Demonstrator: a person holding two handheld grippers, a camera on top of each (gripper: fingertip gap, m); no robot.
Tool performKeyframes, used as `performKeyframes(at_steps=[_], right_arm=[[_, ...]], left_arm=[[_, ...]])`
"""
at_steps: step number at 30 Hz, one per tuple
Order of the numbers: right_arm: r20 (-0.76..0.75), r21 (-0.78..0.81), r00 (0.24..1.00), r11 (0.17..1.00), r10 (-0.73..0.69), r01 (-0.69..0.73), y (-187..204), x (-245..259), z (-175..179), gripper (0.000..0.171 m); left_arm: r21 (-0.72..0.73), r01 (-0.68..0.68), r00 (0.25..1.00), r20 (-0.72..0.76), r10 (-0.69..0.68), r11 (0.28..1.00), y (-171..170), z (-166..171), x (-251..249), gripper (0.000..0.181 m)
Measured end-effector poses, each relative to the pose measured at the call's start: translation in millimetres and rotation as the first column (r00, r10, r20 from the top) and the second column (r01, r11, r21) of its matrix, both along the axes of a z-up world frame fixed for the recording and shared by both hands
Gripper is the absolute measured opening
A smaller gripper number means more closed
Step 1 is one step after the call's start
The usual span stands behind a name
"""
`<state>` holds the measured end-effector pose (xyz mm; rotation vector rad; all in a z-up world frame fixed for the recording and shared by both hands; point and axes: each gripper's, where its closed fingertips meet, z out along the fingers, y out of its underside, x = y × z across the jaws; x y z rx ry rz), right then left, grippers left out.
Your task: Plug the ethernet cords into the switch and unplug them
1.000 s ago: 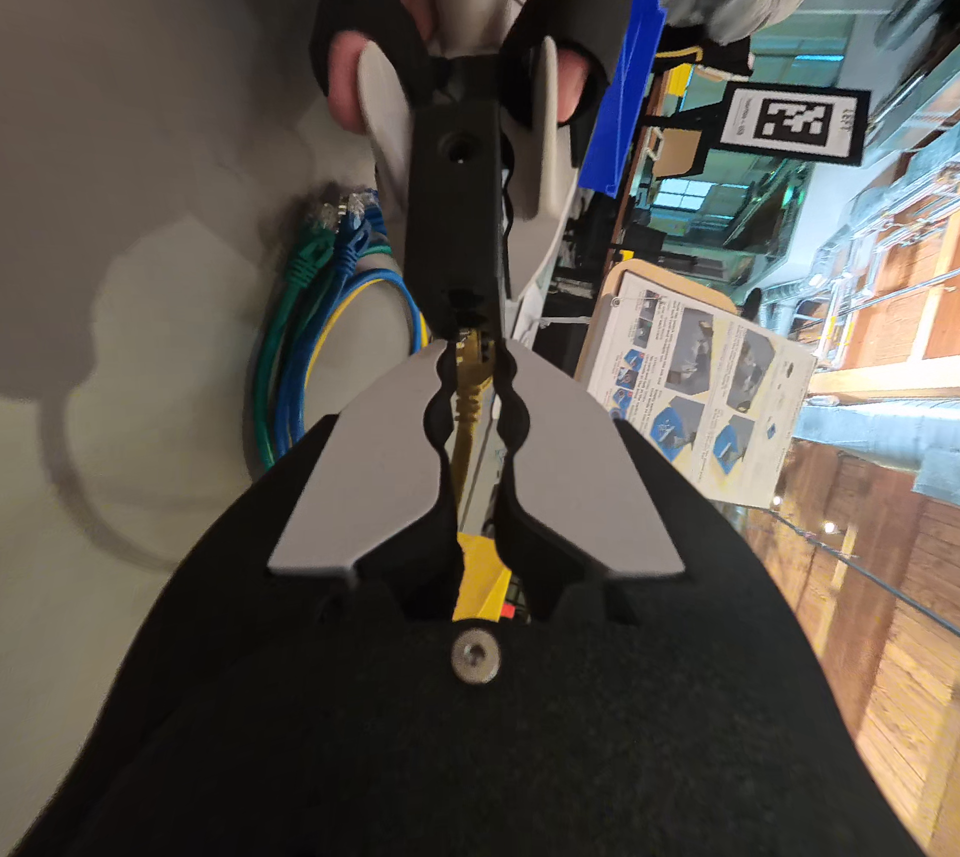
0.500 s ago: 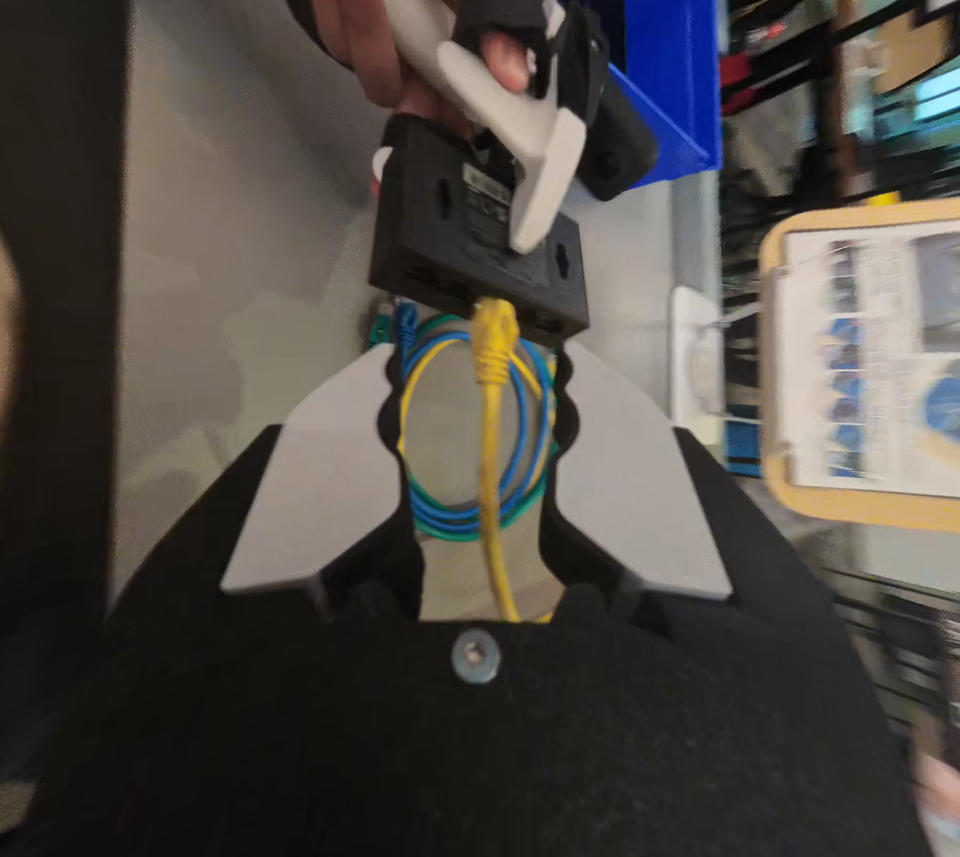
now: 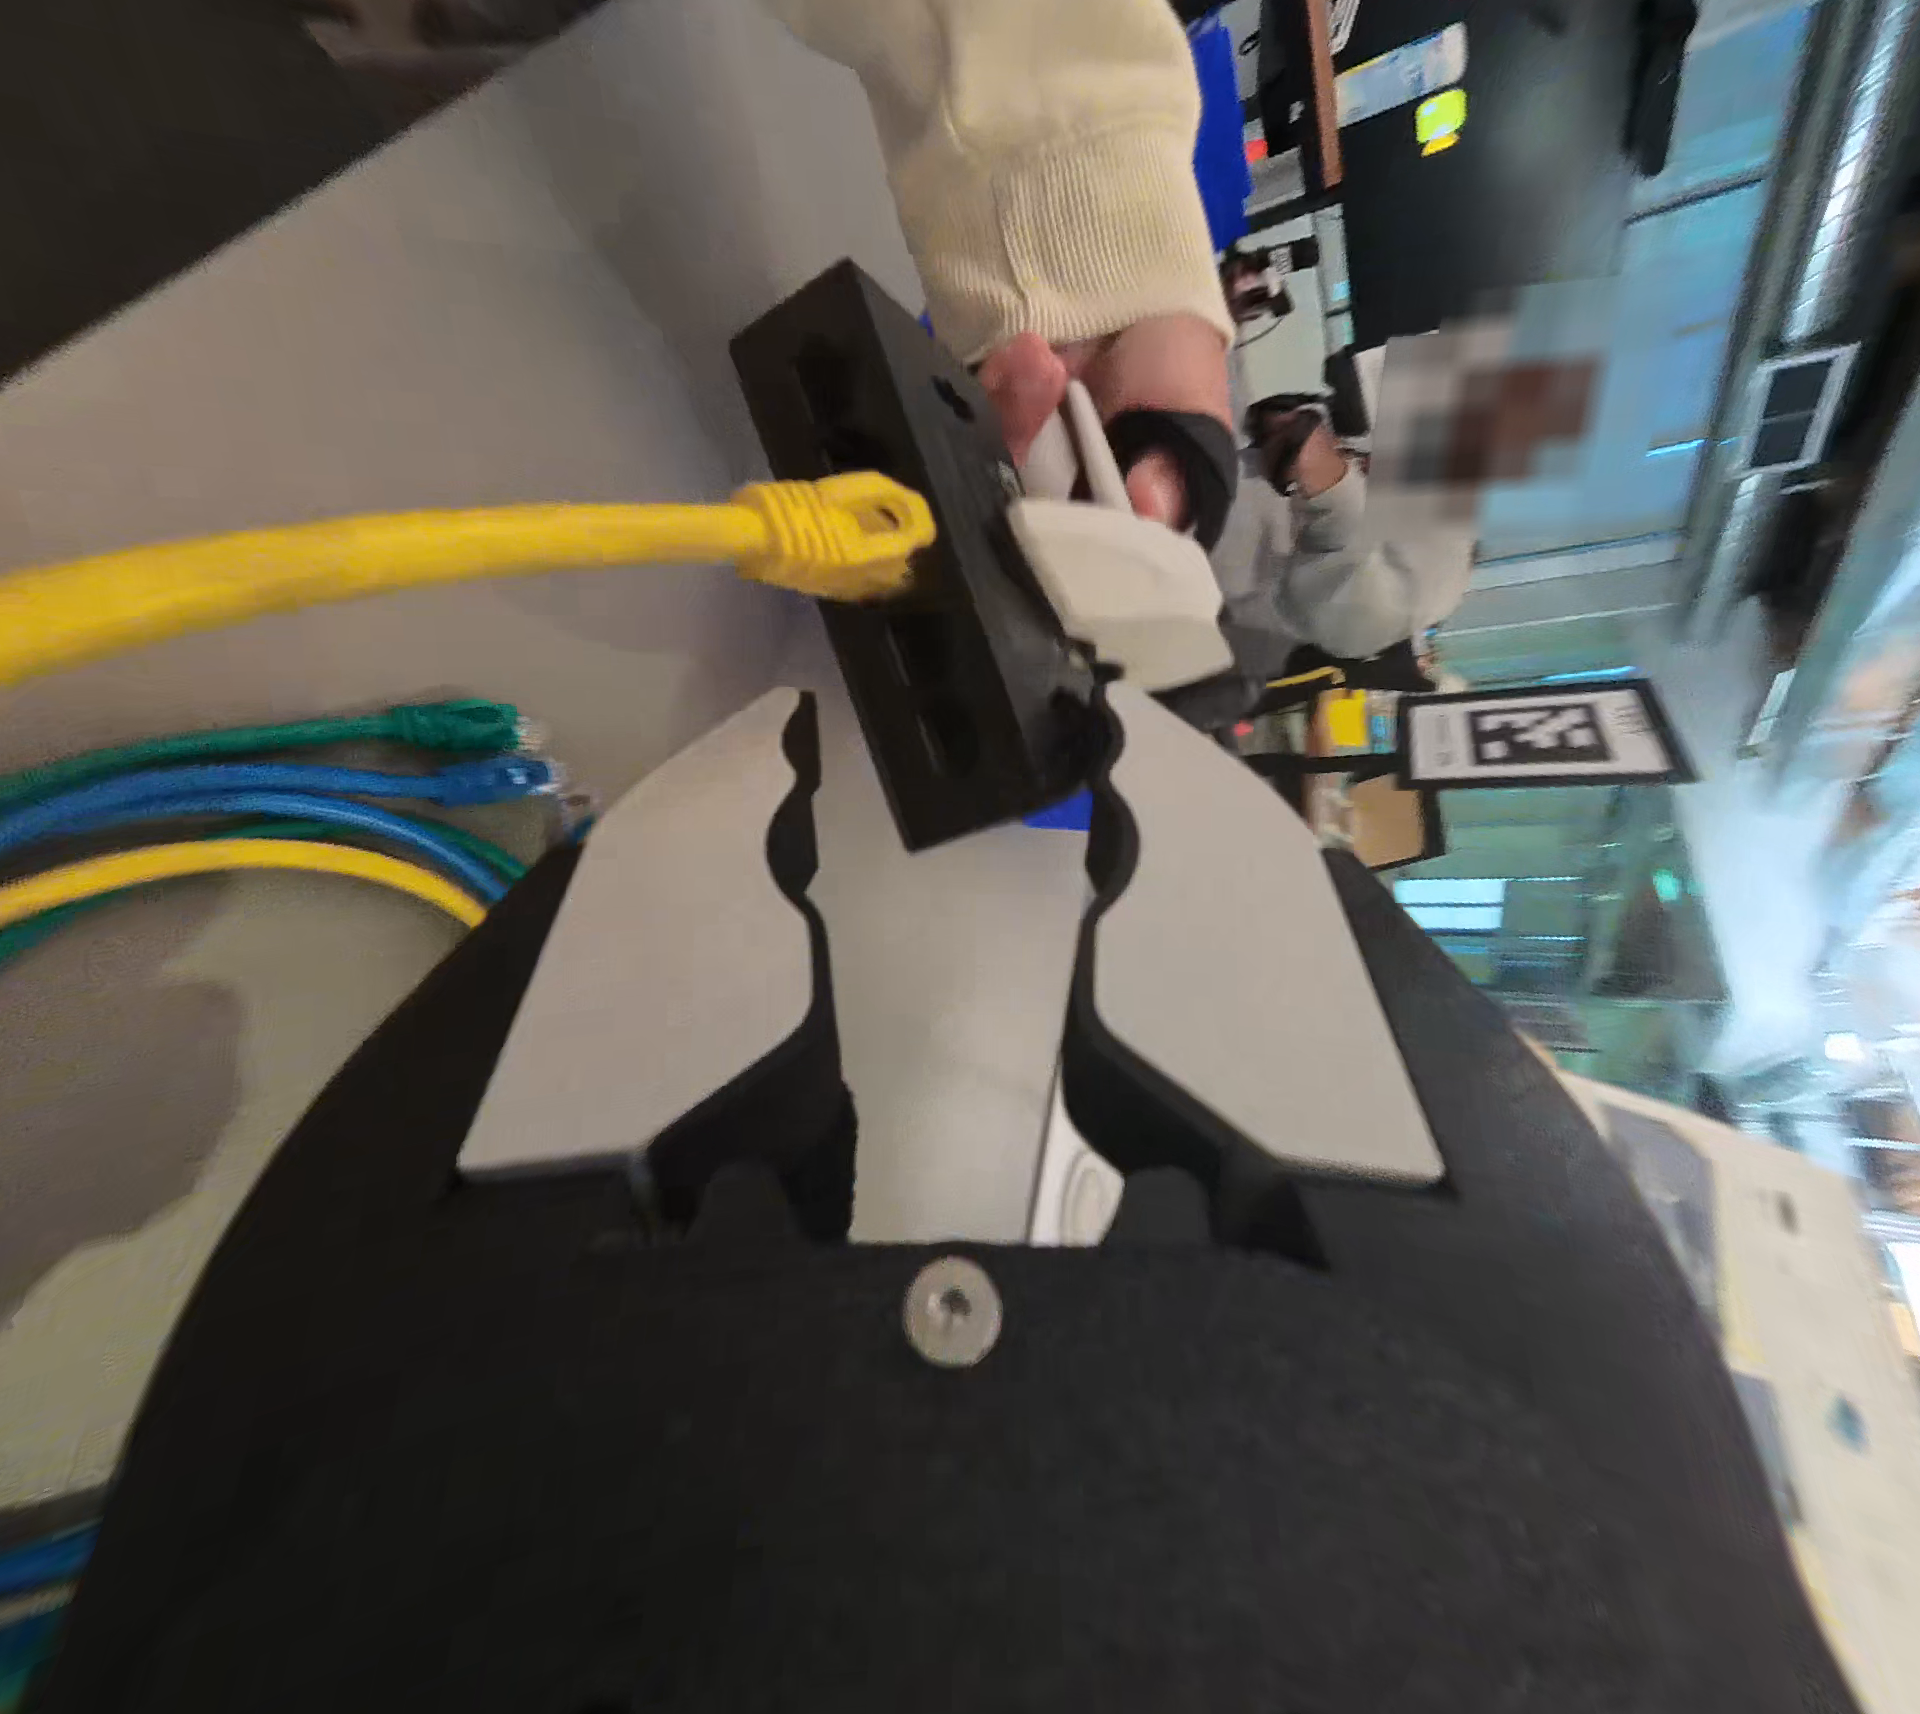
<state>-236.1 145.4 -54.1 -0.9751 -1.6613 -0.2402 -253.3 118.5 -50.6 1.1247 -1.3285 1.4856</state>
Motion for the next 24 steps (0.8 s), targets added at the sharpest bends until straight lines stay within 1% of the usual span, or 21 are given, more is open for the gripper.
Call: performKeyframes(at_steps=[1, 3, 5, 7, 8, 9, 11, 12, 13, 15, 16, 18, 19, 20, 21, 22, 24], right_arm=[[0.004, 0.035, 1.000, 0.999, 0.002, -0.002, 4.0, -1.4, -2.6, 0.042], [0.015, 0.068, 1.000, 0.998, -0.013, 0.012, 11.2, 2.6, -6.0, 0.039], [0.015, 0.097, 0.992, 0.987, -0.129, 0.127, 31.4, 17.7, -6.4, 0.037], [0.020, 0.113, 0.968, 0.963, -0.249, 0.245, 52.4, 36.3, -8.3, 0.031], [0.023, 0.091, 0.949, 0.946, -0.315, 0.312, 63.7, 45.6, -11.0, 0.031], [0.029, 0.069, 0.917, 0.916, -0.398, 0.396, 76.4, 56.7, -13.7, 0.030], [0.018, 0.046, 0.848, 0.848, -0.529, 0.528, 96.4, 75.0, -14.6, 0.029], [0.013, 0.041, 0.815, 0.815, -0.579, 0.578, 103.6, 81.6, -15.3, 0.028], [0.003, 0.037, 0.787, 0.786, -0.617, 0.617, 108.4, 85.7, -15.4, 0.027], [-0.023, 0.011, 0.763, 0.763, -0.646, 0.646, 112.9, 85.3, -17.4, 0.027], [-0.023, -0.022, 0.755, 0.755, -0.656, 0.655, 113.9, 83.7, -20.7, 0.028], [-0.050, -0.090, 0.752, 0.753, -0.657, 0.652, 114.4, 77.4, -24.1, 0.027], [-0.056, -0.134, 0.749, 0.748, -0.660, 0.650, 114.1, 74.7, -26.4, 0.028], [-0.061, -0.171, 0.763, 0.760, -0.643, 0.627, 112.1, 69.1, -28.1, 0.028], [-0.074, -0.192, 0.776, 0.773, -0.626, 0.605, 109.6, 64.1, -27.8, 0.027], [-0.075, -0.200, 0.783, 0.778, -0.618, 0.595, 106.9, 61.6, -27.1, 0.027], [-0.083, -0.215, 0.812, 0.806, -0.578, 0.552, 99.0, 56.2, -22.8, 0.027]], left_arm=[[0.003, 0.015, 1.000, -0.004, -0.015, 1.000, 1.3, -3.5, 3.0, 0.027], [-0.016, 0.017, 1.000, -0.023, -0.017, 1.000, 10.1, -6.1, 9.6, 0.027], [-0.031, -0.104, 0.994, -0.036, 0.102, 0.994, 31.5, -5.6, 25.6, 0.029], [0.009, -0.250, 0.967, -0.039, 0.251, 0.968, 58.4, -10.5, 39.8, 0.034], [0.039, -0.342, 0.938, -0.039, 0.344, 0.939, 74.4, -13.3, 46.9, 0.037], [0.064, -0.441, 0.896, -0.023, 0.443, 0.895, 91.1, -14.0, 52.9, 0.038], [0.125, -0.623, 0.781, 0.058, 0.622, 0.772, 120.2, -12.6, 59.0, 0.039], [0.150, -0.692, 0.721, 0.113, 0.683, 0.706, 129.9, -10.1, 59.2, 0.042], [0.167, -0.744, 0.669, 0.171, 0.724, 0.648, 135.0, -7.0, 58.7, 0.049], [0.210, -0.798, 0.602, 0.285, 0.746, 0.564, 133.5, -4.6, 58.4, 0.070], [0.261, -0.801, 0.599, 0.337, 0.727, 0.539, 129.5, -7.7, 57.8, 0.078], [0.360, -0.788, 0.616, 0.441, 0.653, 0.500, 119.7, -13.9, 55.2, 0.093], [0.405, -0.781, 0.624, 0.474, 0.621, 0.475, 117.1, -17.9, 54.1, 0.090], [0.432, -0.776, 0.630, 0.492, 0.601, 0.460, 115.6, -20.7, 53.5, 0.084], [0.442, -0.777, 0.629, 0.500, 0.596, 0.449, 115.9, -22.3, 53.4, 0.073], [0.430, -0.781, 0.624, 0.503, 0.597, 0.454, 116.4, -21.8, 53.1, 0.065], [0.389, -0.759, 0.651, 0.475, 0.592, 0.522, 109.4, -18.6, 50.1, 0.065]])
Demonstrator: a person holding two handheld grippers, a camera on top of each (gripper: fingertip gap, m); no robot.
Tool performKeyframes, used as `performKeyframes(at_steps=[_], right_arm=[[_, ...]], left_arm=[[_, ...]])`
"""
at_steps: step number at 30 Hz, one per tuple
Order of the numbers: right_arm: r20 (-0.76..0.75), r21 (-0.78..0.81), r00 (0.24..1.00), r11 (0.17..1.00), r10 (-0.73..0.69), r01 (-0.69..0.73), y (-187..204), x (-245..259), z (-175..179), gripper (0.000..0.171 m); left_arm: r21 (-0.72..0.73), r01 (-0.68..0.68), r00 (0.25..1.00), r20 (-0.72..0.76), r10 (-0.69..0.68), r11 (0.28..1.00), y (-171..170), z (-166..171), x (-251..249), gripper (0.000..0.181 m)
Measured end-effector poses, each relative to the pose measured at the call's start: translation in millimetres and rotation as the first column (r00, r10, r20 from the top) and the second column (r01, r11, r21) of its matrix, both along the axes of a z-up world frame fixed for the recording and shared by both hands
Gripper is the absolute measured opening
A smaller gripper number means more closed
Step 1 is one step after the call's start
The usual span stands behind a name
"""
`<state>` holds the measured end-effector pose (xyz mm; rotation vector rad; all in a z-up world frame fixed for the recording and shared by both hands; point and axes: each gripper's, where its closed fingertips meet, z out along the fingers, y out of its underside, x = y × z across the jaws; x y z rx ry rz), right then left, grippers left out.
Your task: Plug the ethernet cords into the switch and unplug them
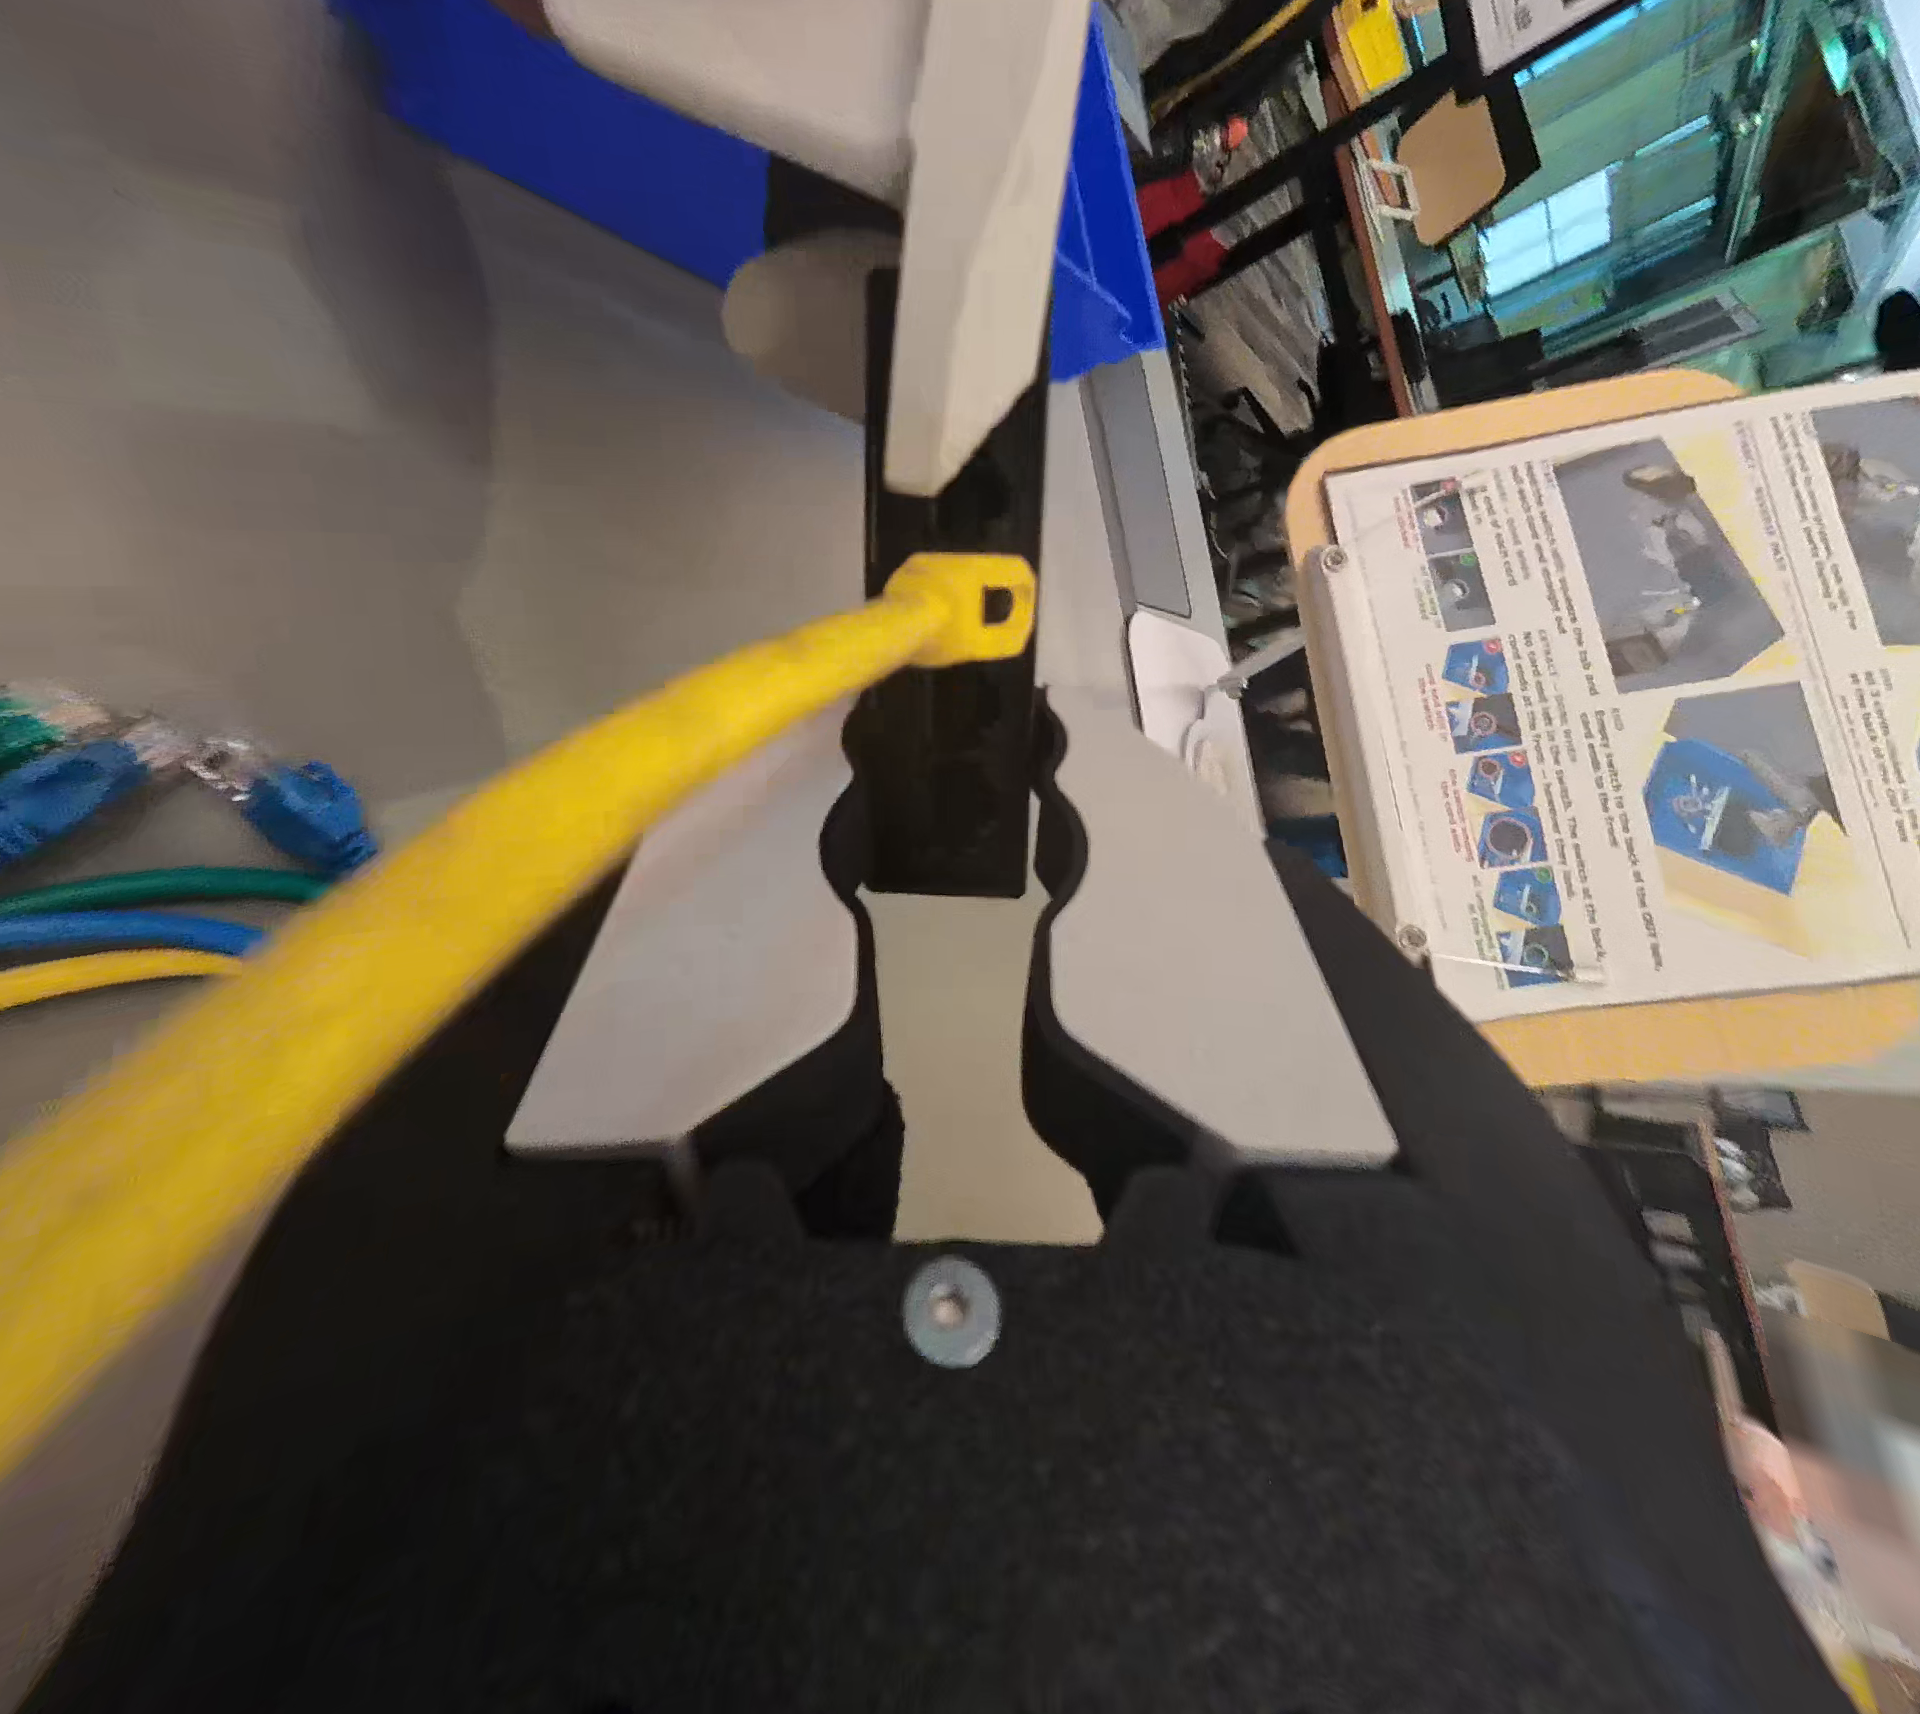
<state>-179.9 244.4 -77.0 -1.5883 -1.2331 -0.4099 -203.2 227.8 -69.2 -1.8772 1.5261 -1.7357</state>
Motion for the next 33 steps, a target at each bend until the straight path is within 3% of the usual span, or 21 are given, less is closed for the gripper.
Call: performKeyframes(at_steps=[3, 7, 8, 10, 12, 14, 18, 23, 28, 30, 33], right_arm=[[-0.116, -0.005, 0.985, 0.991, 0.130, -0.132, -18.9, -11.3, 15.5, 0.029], [-0.158, 0.241, 0.887, 0.888, 0.435, -0.392, -56.5, -27.3, 63.5, 0.028], [-0.142, 0.274, 0.886, 0.878, 0.441, -0.393, -58.4, -23.6, 71.6, 0.030], [-0.124, 0.255, 0.899, 0.889, 0.420, -0.380, -55.5, -14.3, 75.0, 0.050], [-0.146, 0.244, 0.881, 0.880, 0.450, -0.409, -57.0, -15.4, 76.5, 0.069], [-0.118, 0.242, 0.868, 0.862, 0.482, -0.445, -60.4, -23.9, 73.5, 0.062], [0.002, 0.124, 0.892, 0.885, 0.452, -0.448, -52.2, -39.0, 51.5, 0.051], [-0.071, 0.055, 0.939, 0.941, 0.337, -0.334, -27.7, -30.2, 58.0, 0.043], [-0.034, 0.217, 0.954, 0.934, 0.298, -0.284, -4.8, -25.3, 64.7, 0.044], [-0.088, 0.192, 0.958, 0.948, 0.273, -0.253, 3.3, -24.1, 71.1, 0.042], [-0.014, 0.224, 0.988, 0.964, 0.152, -0.145, 31.0, -4.6, 91.0, 0.040]], left_arm=[[-0.068, 0.099, 0.994, 0.052, -0.096, 0.993, -17.1, 11.9, -6.0, 0.064], [-0.208, 0.252, 0.948, 0.249, -0.198, 0.945, -43.8, 44.3, -11.1, 0.064], [-0.251, 0.300, 0.925, 0.313, -0.217, 0.920, -47.7, 55.0, -14.3, 0.064], [-0.292, 0.359, 0.883, 0.416, -0.220, 0.887, -49.5, 70.8, -19.8, 0.064], [-0.294, 0.378, 0.876, 0.420, -0.236, 0.878, -51.6, 69.7, -19.5, 0.064], [-0.283, 0.414, 0.868, 0.408, -0.282, 0.865, -58.8, 65.1, -18.5, 0.064], [-0.265, 0.442, 0.854, 0.418, -0.311, 0.857, -64.2, 65.0, -7.4, 0.064], [-0.342, 0.364, 0.851, 0.500, -0.160, 0.866, -34.2, 76.9, 1.8, 0.062], [-0.316, 0.251, 0.866, 0.496, -0.066, 0.915, -10.9, 86.5, 10.3, 0.062], [-0.348, 0.239, 0.864, 0.502, -0.036, 0.907, 0.4, 93.7, 12.9, 0.062], [-0.309, 0.107, 0.892, 0.451, 0.046, 0.945, 32.1, 105.7, 24.2, 0.062]])
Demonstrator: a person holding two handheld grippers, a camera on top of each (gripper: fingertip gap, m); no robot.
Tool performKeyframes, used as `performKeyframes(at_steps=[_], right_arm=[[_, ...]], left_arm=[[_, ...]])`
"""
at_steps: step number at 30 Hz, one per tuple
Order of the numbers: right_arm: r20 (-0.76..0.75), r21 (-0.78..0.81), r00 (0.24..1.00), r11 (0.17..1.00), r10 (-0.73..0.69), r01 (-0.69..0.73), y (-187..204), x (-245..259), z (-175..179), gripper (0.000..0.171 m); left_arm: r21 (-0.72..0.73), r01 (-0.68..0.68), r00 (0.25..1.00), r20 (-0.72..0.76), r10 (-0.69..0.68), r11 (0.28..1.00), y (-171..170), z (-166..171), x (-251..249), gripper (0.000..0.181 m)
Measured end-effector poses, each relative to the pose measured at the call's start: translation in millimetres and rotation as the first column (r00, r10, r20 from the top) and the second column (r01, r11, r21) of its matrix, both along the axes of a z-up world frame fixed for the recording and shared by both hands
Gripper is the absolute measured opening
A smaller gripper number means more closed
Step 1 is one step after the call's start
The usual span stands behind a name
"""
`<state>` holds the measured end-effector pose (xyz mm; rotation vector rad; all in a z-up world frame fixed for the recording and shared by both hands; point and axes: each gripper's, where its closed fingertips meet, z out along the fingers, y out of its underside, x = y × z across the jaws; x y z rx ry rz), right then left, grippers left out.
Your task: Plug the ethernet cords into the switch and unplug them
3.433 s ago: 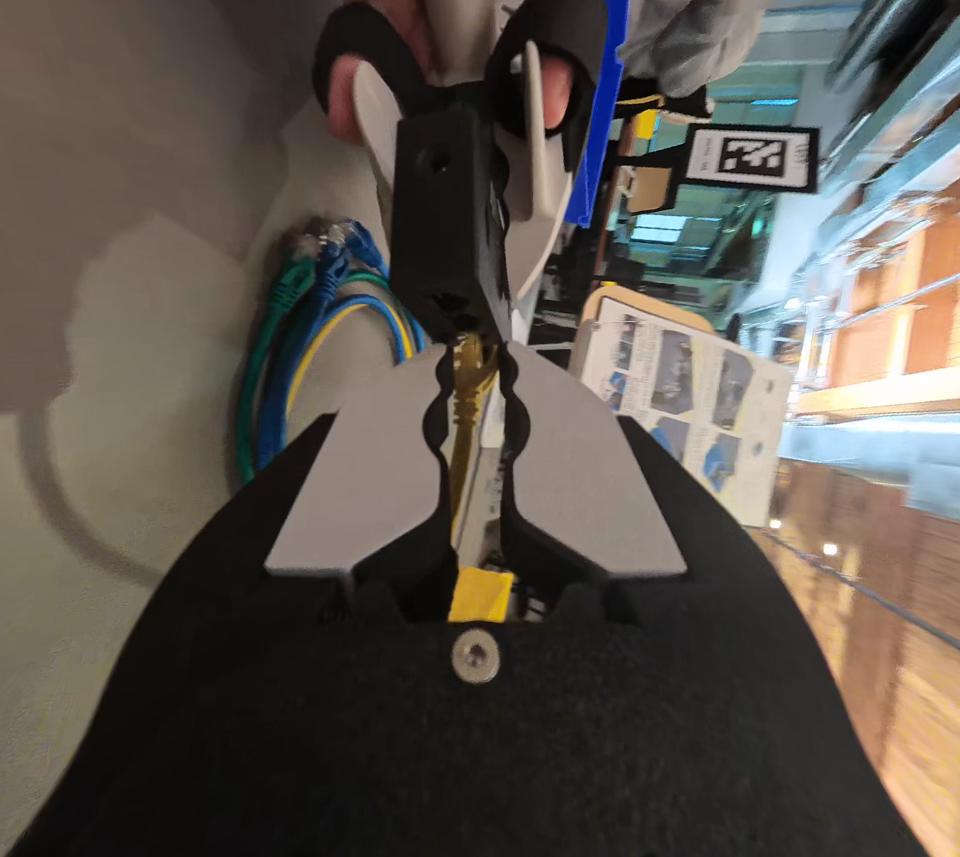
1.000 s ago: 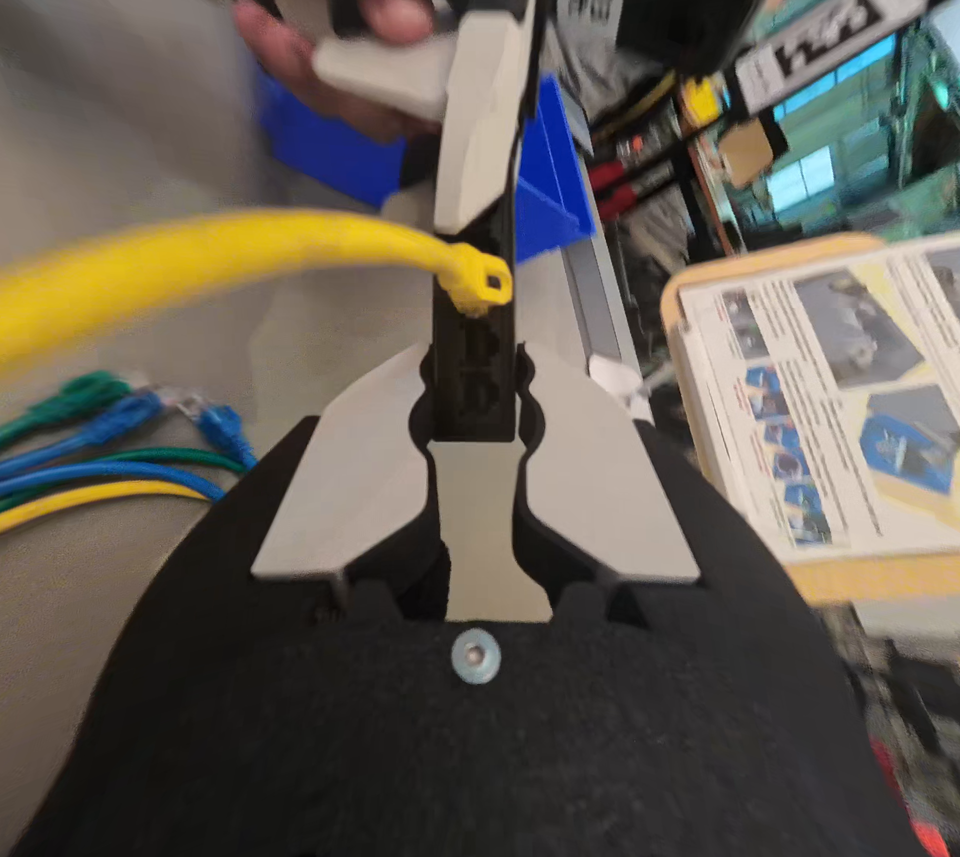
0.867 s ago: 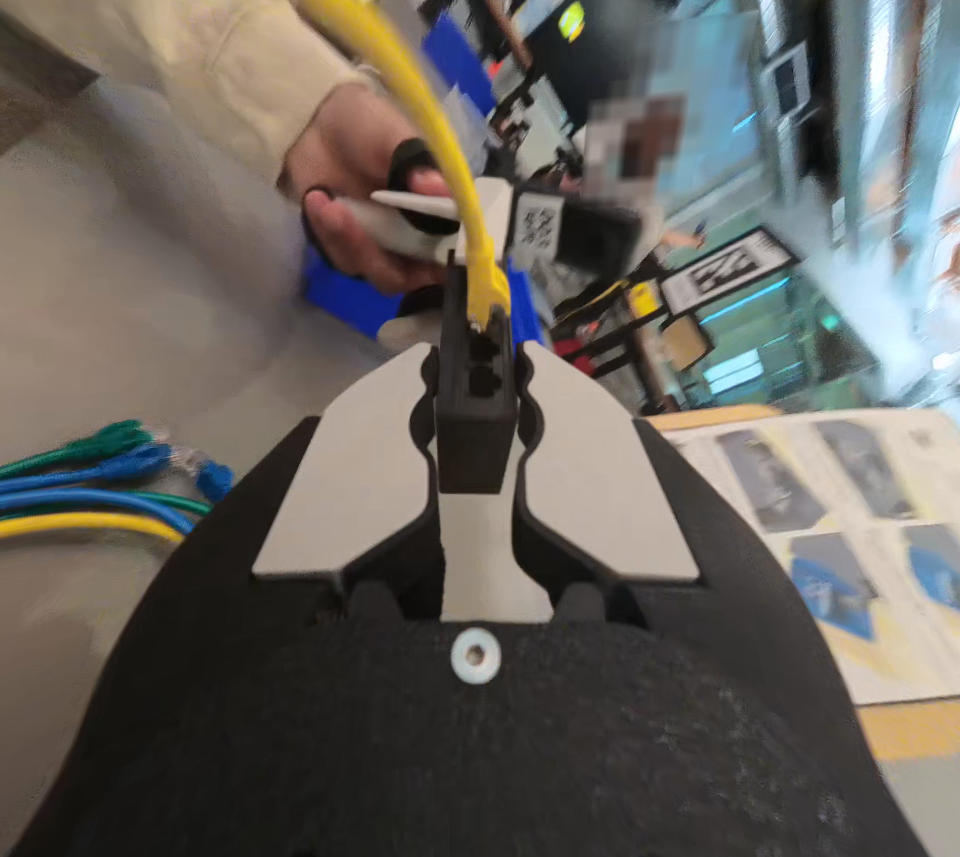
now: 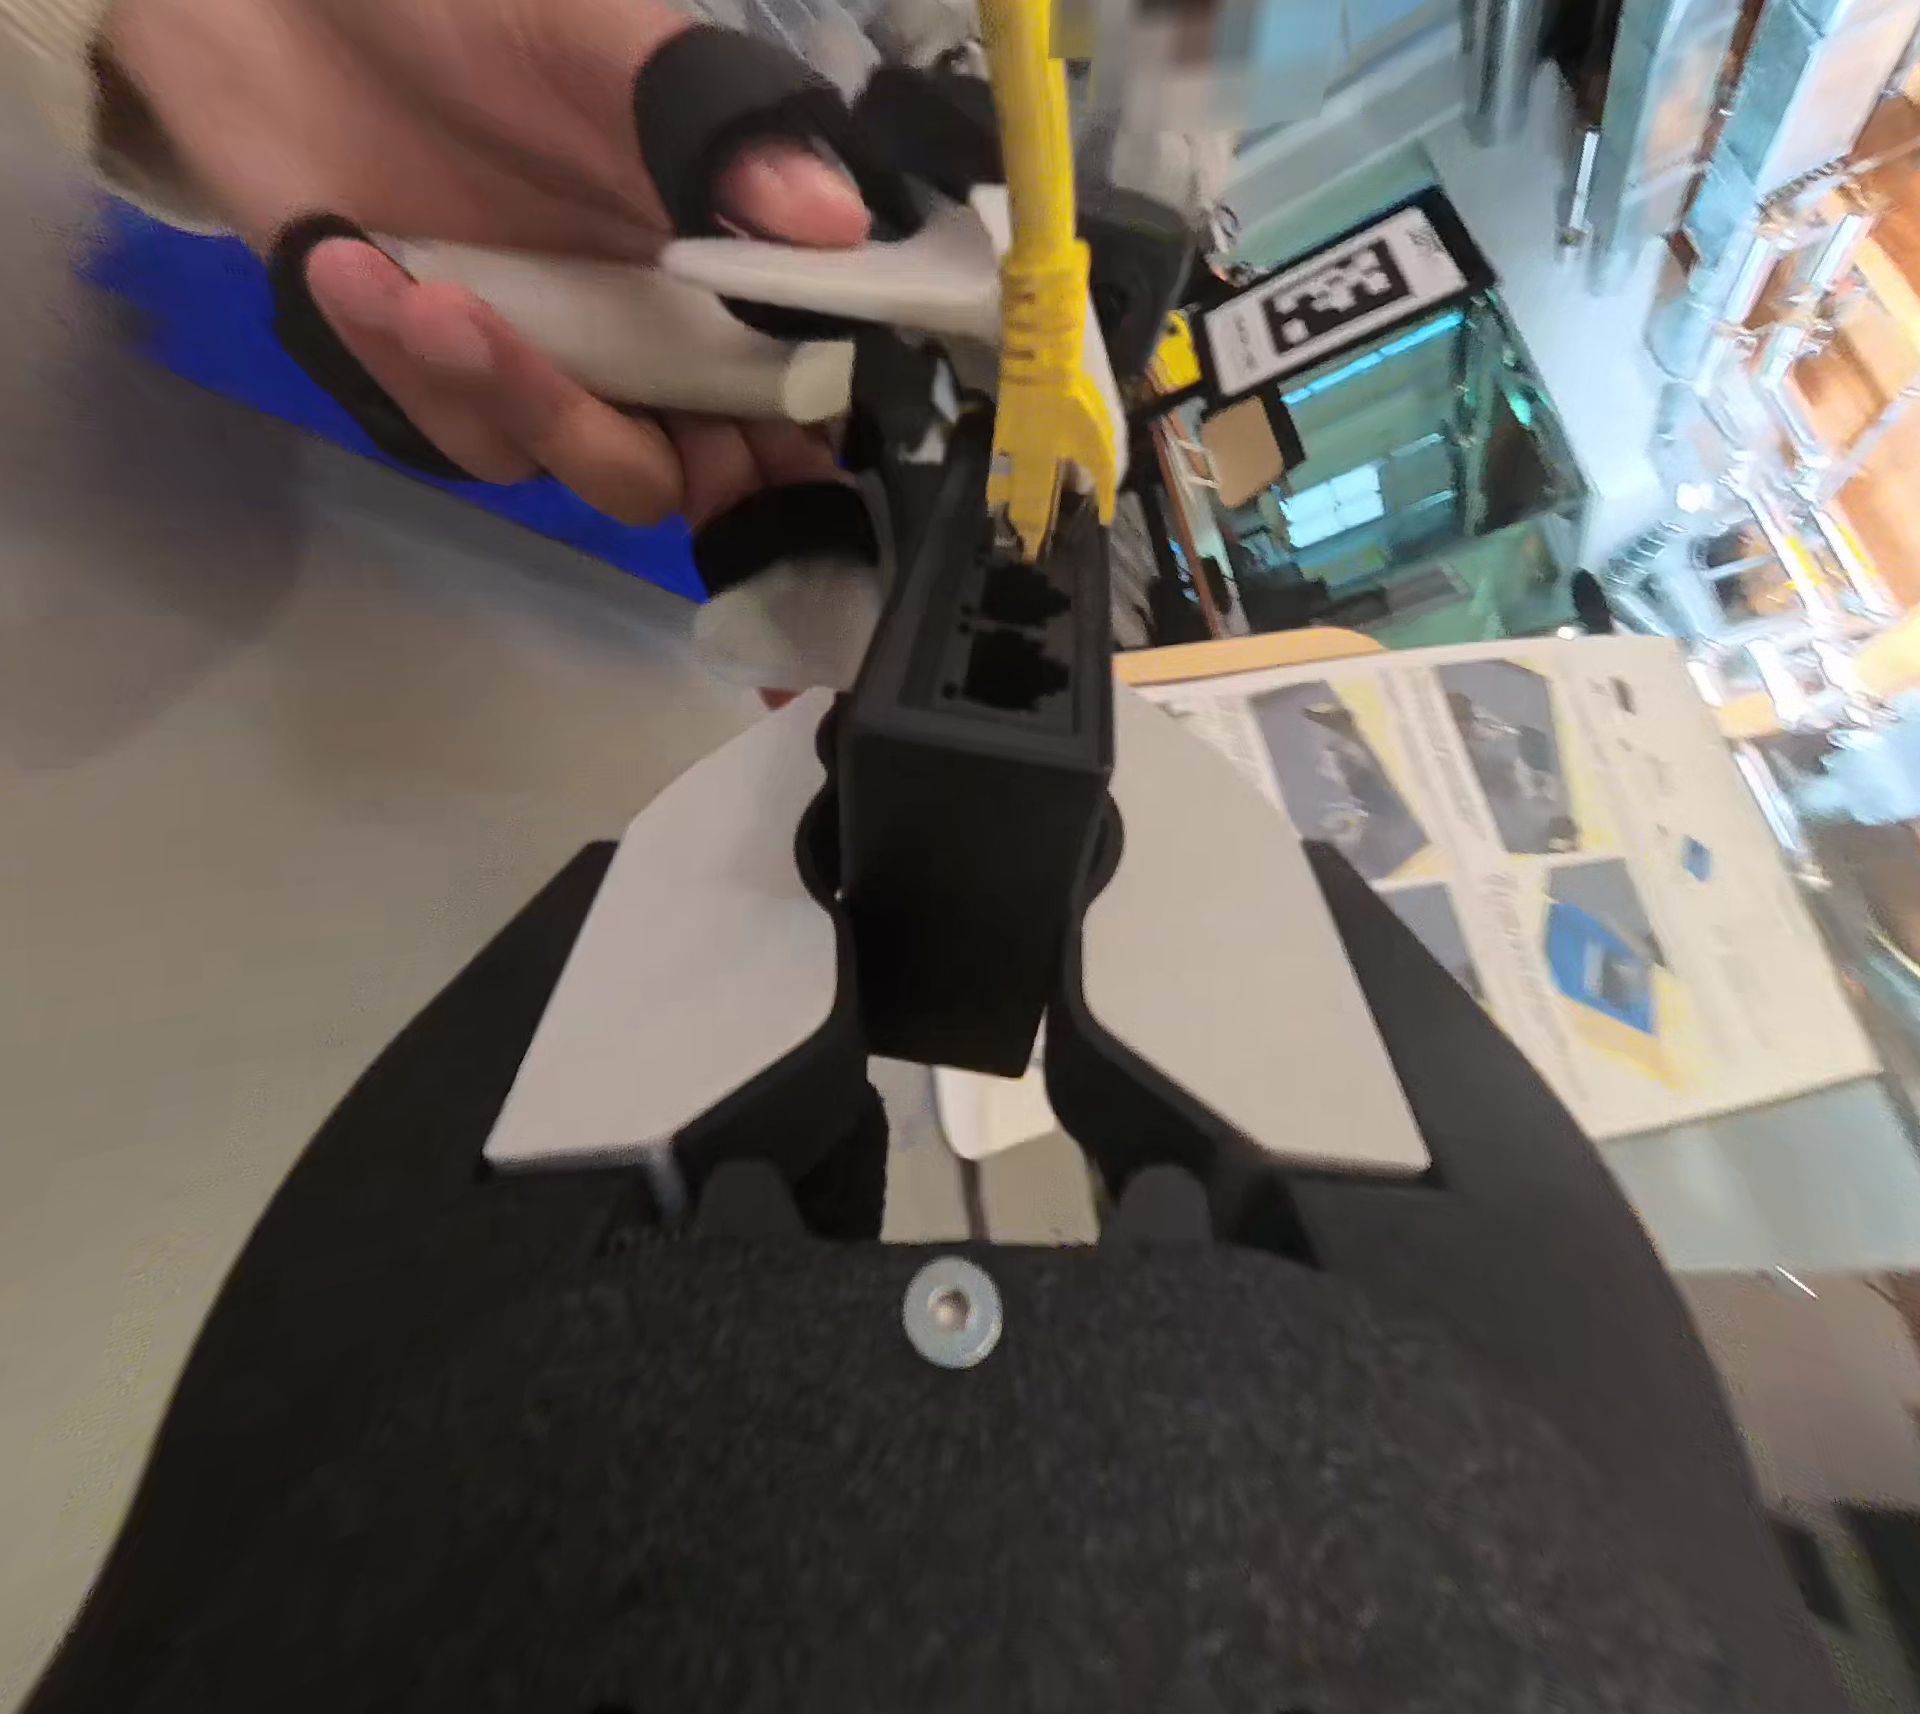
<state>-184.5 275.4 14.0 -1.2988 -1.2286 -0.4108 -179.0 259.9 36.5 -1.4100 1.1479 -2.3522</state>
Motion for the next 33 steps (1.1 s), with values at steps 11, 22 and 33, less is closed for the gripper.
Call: performKeyframes(at_steps=[11, 22, 33], right_arm=[[0.216, 0.296, 0.866, 0.875, -0.451, 0.382, 97.6, 129.6, 143.9, 0.040], [0.318, 0.142, 0.887, 0.942, -0.335, 0.305, 65.1, 52.1, -62.3, 0.039], [0.219, 0.274, 0.938, 0.939, -0.270, 0.206, 43.2, 35.6, -129.0, 0.039]], left_arm=[[0.479, -0.516, 0.840, 0.121, 0.529, 0.710, 75.0, 71.8, -68.8, 0.059], [0.541, -0.544, 0.748, -0.035, 0.663, 0.642, -8.6, -36.1, -115.2, 0.080], [0.270, -0.411, 0.805, -0.341, 0.486, 0.871, -10.3, -76.6, -68.3, 0.044]])
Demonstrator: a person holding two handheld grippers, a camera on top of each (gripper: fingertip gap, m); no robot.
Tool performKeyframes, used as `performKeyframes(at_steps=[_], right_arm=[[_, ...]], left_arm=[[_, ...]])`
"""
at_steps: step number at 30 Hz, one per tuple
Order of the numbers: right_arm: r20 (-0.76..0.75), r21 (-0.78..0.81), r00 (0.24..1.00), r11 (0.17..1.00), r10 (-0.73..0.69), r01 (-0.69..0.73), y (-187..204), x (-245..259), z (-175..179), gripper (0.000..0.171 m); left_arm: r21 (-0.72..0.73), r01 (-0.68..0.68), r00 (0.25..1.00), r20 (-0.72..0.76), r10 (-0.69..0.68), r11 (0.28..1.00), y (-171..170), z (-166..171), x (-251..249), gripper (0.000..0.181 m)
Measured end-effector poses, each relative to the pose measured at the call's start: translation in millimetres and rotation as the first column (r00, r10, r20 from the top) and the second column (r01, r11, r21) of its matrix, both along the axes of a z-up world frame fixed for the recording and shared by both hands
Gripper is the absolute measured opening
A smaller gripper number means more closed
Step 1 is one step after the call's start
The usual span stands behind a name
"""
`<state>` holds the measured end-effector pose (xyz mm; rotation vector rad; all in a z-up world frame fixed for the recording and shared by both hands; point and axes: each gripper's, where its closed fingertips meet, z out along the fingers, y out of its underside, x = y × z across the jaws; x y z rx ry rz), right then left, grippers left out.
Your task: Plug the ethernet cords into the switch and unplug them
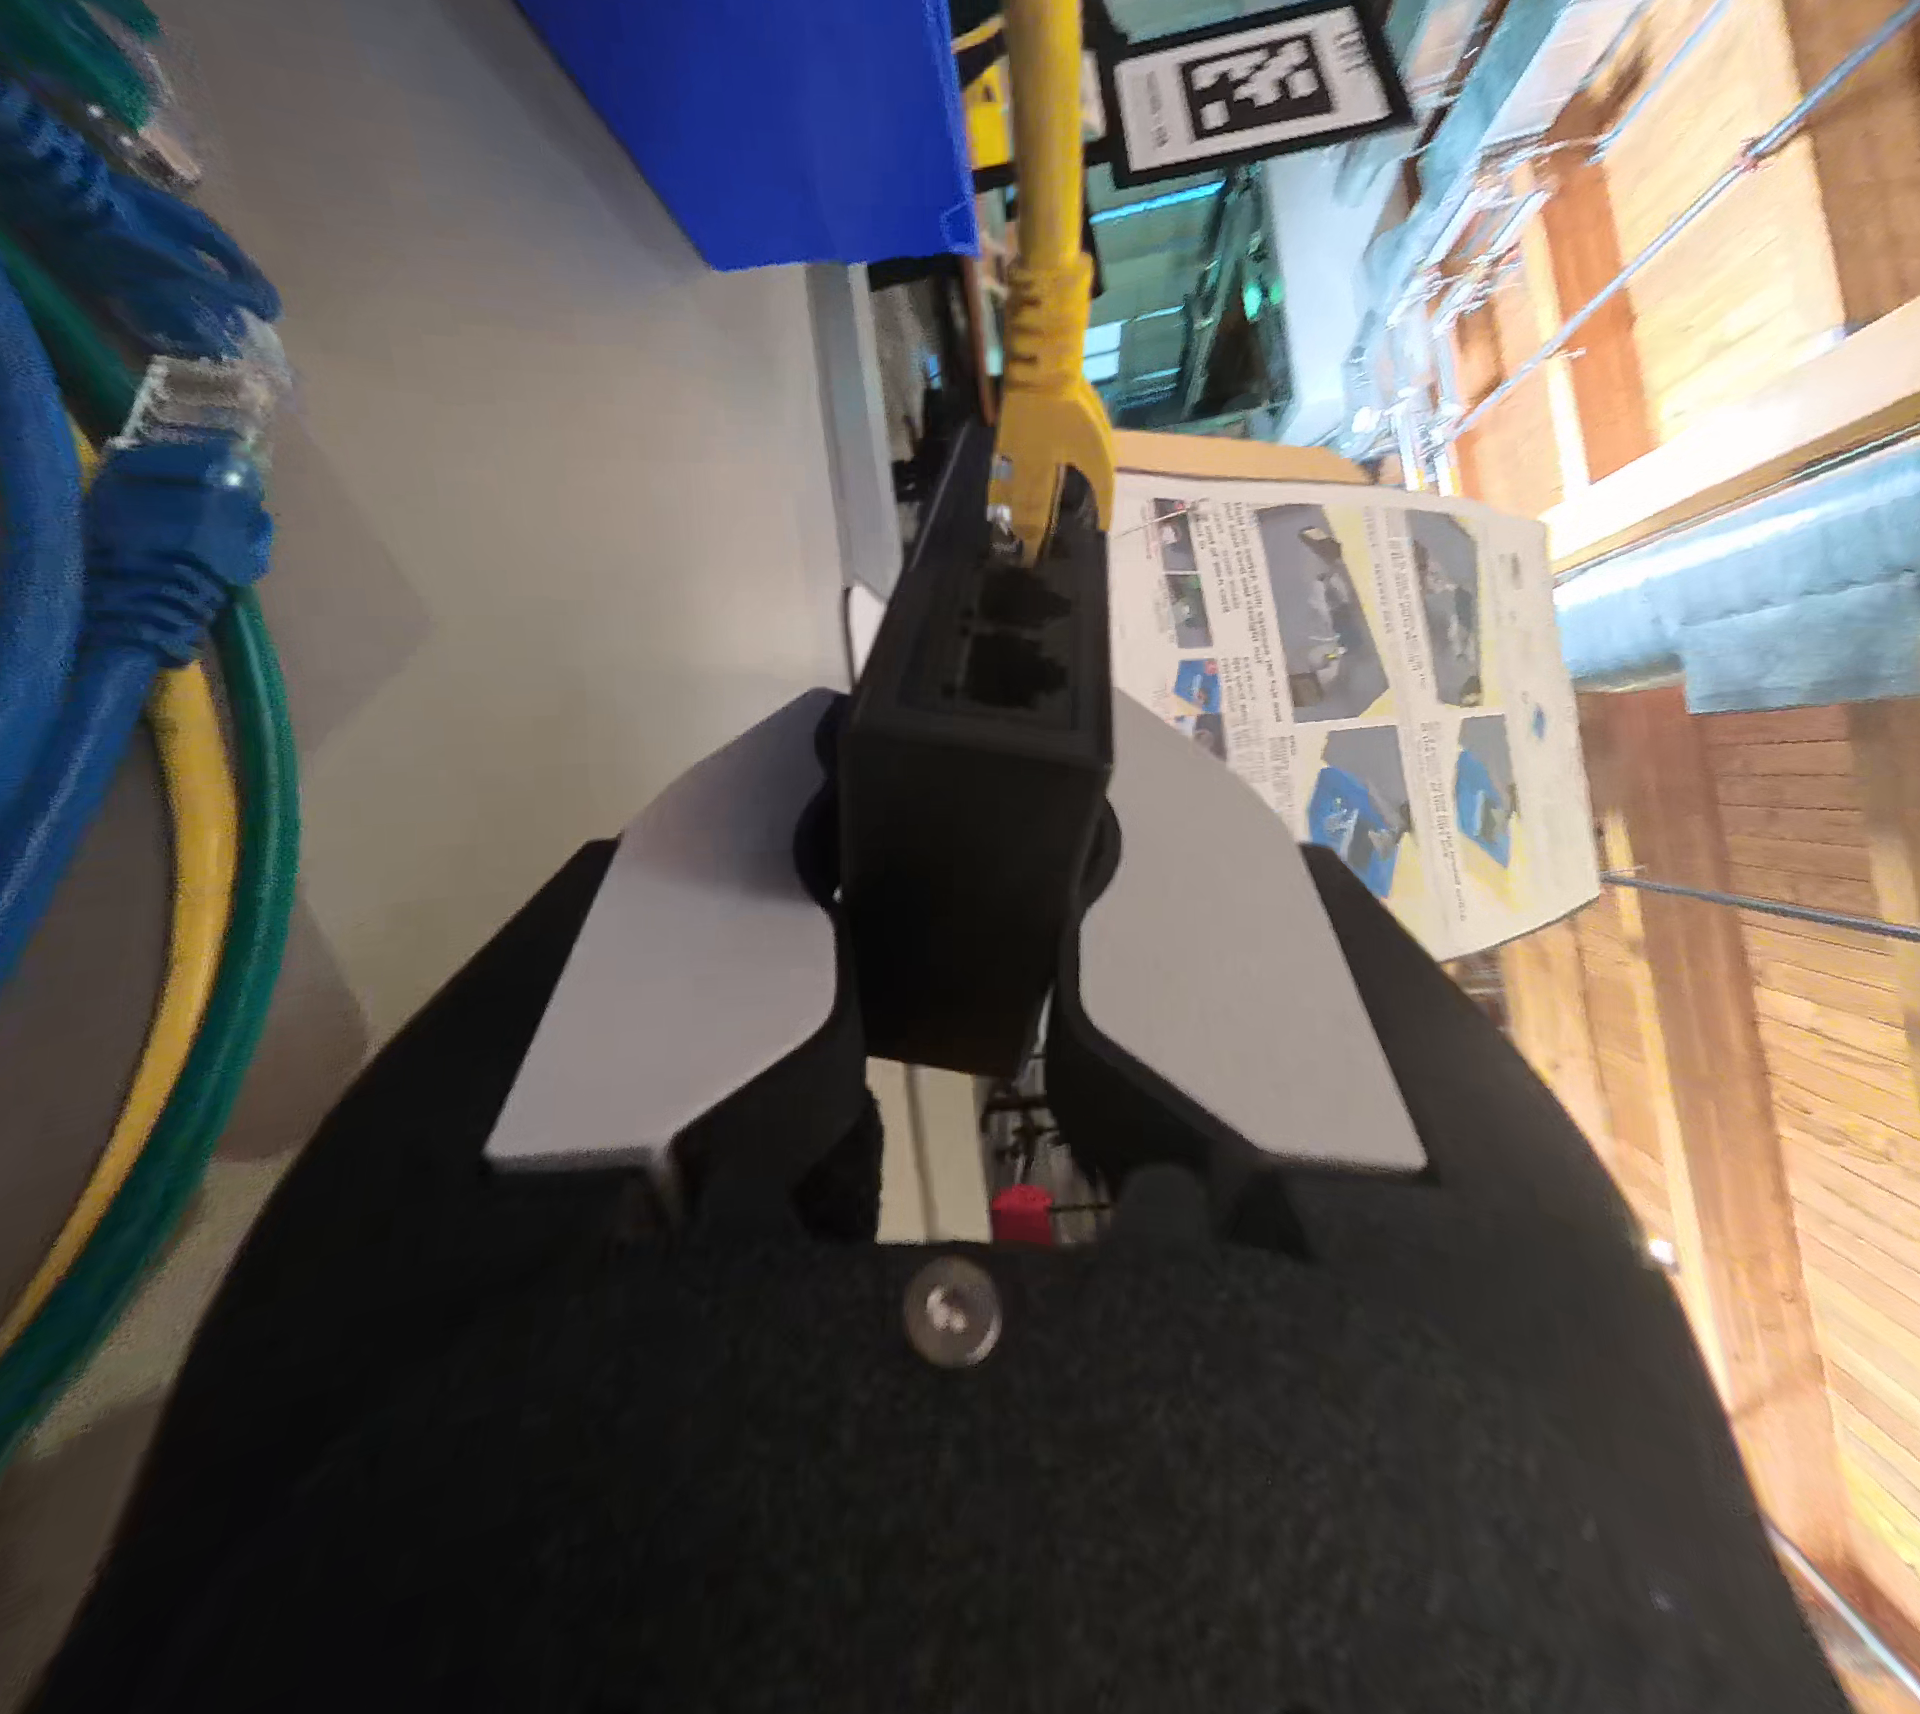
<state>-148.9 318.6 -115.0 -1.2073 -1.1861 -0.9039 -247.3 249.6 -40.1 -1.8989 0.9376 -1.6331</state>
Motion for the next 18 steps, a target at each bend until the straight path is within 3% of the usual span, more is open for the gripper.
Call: performKeyframes(at_steps=[4, 8, 18], right_arm=[[-0.030, 0.097, 1.000, 0.995, 0.001, 0.001, -6.6, 4.5, 23.9, 0.039], [0.012, 0.115, 1.000, 0.993, -0.003, 0.002, -10.8, 4.7, 22.4, 0.039], [0.086, 0.170, 0.996, 0.985, -0.015, 0.000, -11.7, 7.4, 23.6, 0.039]], left_arm=[[-0.140, -0.012, 0.991, -0.133, -0.007, 0.990, 12.3, -27.3, 37.7, 0.044], [-0.285, 0.019, 0.992, -0.116, -0.054, 0.958, 12.7, -31.4, 62.1, 0.029], [-0.387, 0.031, 0.986, -0.142, -0.092, 0.922, 11.1, -44.1, 74.0, 0.019]])
